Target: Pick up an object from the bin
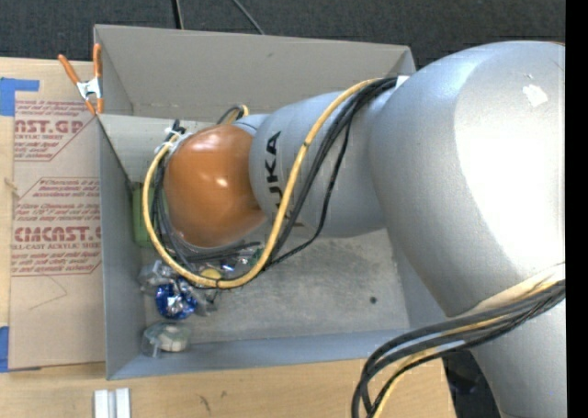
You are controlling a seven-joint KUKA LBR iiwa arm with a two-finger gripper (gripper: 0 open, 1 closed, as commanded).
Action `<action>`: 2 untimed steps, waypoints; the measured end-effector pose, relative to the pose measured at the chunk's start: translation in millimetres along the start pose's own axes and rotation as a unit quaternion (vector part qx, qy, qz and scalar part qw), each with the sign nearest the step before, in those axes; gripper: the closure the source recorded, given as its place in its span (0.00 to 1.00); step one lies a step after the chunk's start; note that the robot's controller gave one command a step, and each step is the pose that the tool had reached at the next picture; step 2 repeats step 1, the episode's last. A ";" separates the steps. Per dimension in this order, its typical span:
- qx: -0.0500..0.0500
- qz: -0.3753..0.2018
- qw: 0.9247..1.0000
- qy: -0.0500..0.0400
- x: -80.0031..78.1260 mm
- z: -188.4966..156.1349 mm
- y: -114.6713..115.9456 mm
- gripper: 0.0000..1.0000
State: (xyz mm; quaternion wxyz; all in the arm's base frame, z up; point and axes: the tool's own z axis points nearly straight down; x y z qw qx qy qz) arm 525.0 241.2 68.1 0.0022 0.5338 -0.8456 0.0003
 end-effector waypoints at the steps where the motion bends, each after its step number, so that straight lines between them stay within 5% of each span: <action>1: 0.005 -0.014 1.000 -0.007 5.5 -220.7 -20.5 1.00; 2: 0.005 -0.014 1.000 -0.007 5.5 -220.7 -20.5 1.00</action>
Offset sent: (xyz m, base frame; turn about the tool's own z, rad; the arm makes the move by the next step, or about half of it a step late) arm 0.0150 -0.0145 0.2154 -0.0311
